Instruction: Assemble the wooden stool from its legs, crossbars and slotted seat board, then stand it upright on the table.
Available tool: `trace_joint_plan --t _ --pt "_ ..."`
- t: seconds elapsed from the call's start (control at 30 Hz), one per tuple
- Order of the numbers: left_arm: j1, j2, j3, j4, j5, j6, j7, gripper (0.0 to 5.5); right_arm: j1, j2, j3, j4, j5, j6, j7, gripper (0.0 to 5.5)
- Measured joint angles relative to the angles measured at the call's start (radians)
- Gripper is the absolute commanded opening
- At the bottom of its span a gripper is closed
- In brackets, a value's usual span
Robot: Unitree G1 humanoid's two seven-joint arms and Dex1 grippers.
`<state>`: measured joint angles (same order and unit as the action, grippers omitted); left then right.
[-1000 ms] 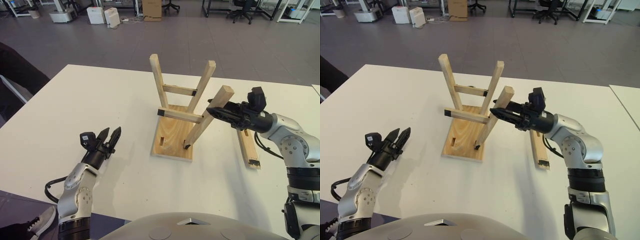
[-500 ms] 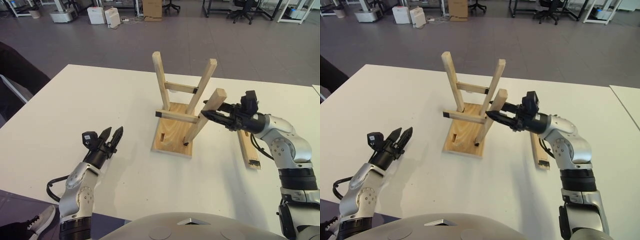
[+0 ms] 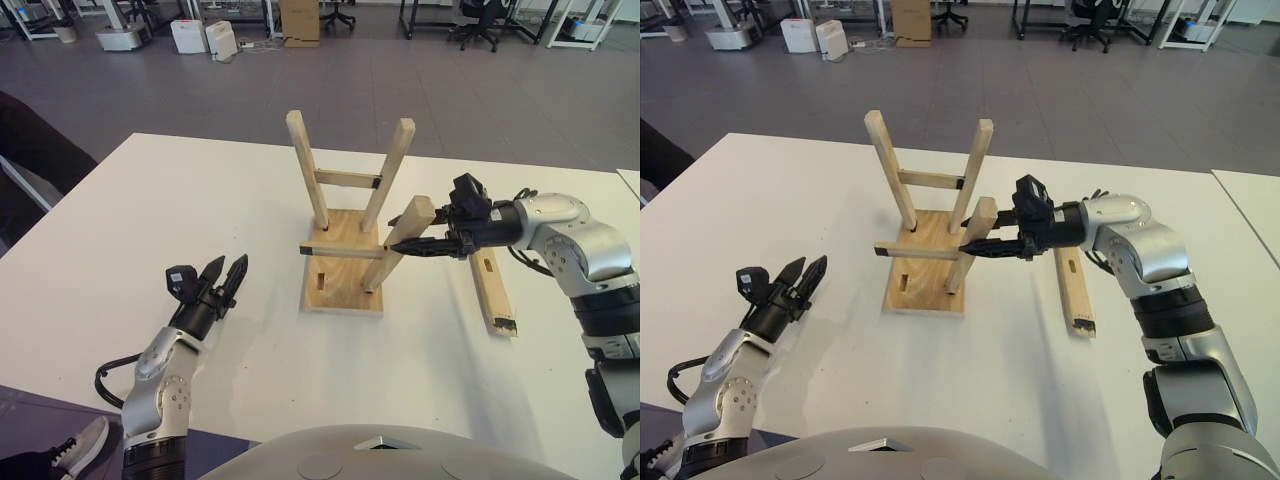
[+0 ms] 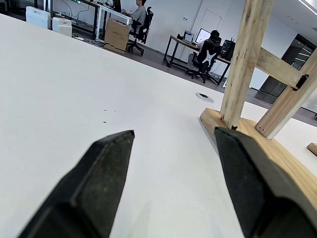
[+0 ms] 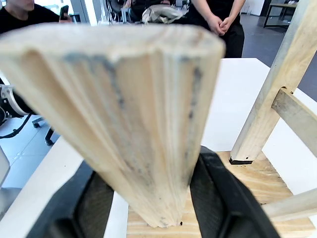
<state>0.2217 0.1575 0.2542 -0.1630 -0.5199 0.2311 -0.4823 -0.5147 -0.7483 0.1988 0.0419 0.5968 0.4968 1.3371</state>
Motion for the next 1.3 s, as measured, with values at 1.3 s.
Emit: trace_joint_plan --t 1.3 --pt "0.115 -0.073 -0.066 -0.117 0.024 0.018 0.190 2.97 0.653 0.345 -0.455 -0.286 -0.357 0.320 -1.178 2.12"
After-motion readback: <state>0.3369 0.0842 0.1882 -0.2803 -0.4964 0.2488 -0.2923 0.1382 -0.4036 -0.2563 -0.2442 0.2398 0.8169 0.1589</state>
